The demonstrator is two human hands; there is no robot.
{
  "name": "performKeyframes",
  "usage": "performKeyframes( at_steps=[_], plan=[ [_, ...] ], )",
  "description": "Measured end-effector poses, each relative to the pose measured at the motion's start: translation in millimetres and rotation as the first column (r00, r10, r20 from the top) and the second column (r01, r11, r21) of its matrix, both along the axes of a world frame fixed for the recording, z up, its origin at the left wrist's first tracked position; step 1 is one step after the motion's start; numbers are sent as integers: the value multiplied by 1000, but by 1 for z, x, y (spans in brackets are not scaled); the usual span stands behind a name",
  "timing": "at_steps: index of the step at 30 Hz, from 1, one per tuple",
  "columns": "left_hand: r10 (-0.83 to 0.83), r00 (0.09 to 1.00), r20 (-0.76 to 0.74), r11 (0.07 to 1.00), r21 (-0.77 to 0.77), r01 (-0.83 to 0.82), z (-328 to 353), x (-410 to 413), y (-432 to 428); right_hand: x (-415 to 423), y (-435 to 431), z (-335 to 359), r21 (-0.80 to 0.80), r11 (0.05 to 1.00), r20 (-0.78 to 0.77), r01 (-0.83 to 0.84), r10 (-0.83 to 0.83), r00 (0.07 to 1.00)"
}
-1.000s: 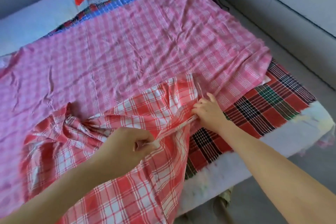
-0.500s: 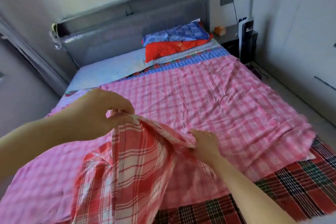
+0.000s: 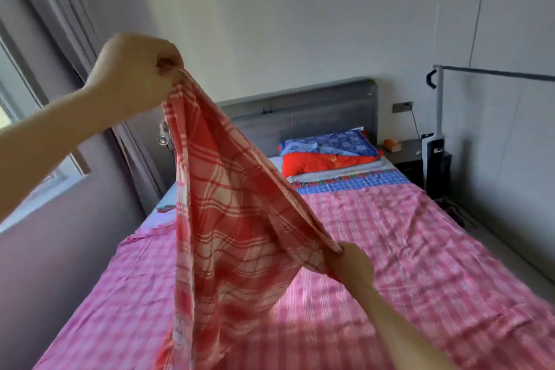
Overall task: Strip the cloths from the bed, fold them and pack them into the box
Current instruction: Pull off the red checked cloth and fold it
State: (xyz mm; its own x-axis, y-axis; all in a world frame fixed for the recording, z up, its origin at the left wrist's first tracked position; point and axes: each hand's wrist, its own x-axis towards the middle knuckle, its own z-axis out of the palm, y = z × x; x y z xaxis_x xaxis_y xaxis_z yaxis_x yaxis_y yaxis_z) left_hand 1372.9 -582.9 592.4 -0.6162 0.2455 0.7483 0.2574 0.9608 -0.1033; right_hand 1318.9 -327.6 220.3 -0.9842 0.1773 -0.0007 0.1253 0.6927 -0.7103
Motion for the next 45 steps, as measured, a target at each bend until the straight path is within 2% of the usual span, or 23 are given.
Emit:
performKeyframes(
  at_steps=[2,5,8,10,12,14,15,16,18,20,23,25,26,28,31,32,33,35,37,39,41,43,45],
  plan=[
    [57,992,-113,998,27,-54,31,1,-23,1,14,27,-28,1000,-69,3,-5,998],
    [120,965,-235,989,113,-95,71,9,-64,-4,39,87,35,999,-203,10,-2,979],
    [184,944,-273,979,138,-151,92,9,-109,-12,60,171,124,990,-340,73,-26,940],
    [267,926,-268,952,223,-210,106,7,-143,-8,69,243,98,989,-455,115,-58,889],
    [332,910,-249,908,345,-237,115,3,-174,4,71,308,-66,985,-641,157,-162,750],
    [344,919,-190,872,428,-238,117,-3,-203,7,71,356,-255,955,-731,150,-292,617],
    [365,921,-136,845,464,-266,117,0,-212,4,71,377,-244,960,-739,139,-277,614],
    [382,920,-89,824,485,-295,111,-4,-225,2,71,389,-200,975,-718,93,-211,663],
    [398,912,-102,838,445,-316,98,-6,-246,5,72,416,-167,985,-694,-48,-83,715],
    [424,905,-18,821,429,-376,84,-13,-256,17,75,440,-214,962,-714,-173,-33,699],
    [358,926,121,705,615,-353,80,-25,-253,27,85,469,-357,878,-716,-320,-37,697],
    [328,937,124,661,678,-321,85,-35,-255,27,89,482,-415,819,-696,-397,-5,718],
    [347,934,81,680,665,-310,88,-38,-253,27,91,487,-435,801,-683,-411,4,730],
    [375,927,-7,689,671,-274,99,-42,-245,23,94,498,-472,778,-659,-415,1,752],
    [300,954,11,634,744,-208,111,-52,-222,5,99,509,-500,780,-651,-377,-52,757],
    [231,972,39,577,799,-170,112,-57,-220,-3,99,508,-500,801,-639,-330,-84,765],
    [143,987,69,474,871,-130,111,-65,-214,-19,99,504,-500,819,-611,-283,-102,785],
    [29,987,159,357,921,-159,94,-92,-212,-58,95,480,-528,820,-507,-220,-96,857],
    [-59,971,231,247,946,-210,56,-120,-206,-106,91,435,-540,831,-345,-136,-71,936],
    [-154,956,251,93,967,-239,8,-140,-188,-146,84,375,-505,863,-178,-13,-90,980],
    [-144,957,253,-3,967,-256,-37,-161,-165,-177,69,318,-522,850,-56,68,-114,992],
    [-157,974,165,-61,983,-176,-58,-185,-156,-204,49,299,-625,778,-68,68,-141,988],
    [-124,991,-43,-98,995,31,-31,-211,-155,-237,39,325,-679,731,-299,-65,-195,934]
  ],
)
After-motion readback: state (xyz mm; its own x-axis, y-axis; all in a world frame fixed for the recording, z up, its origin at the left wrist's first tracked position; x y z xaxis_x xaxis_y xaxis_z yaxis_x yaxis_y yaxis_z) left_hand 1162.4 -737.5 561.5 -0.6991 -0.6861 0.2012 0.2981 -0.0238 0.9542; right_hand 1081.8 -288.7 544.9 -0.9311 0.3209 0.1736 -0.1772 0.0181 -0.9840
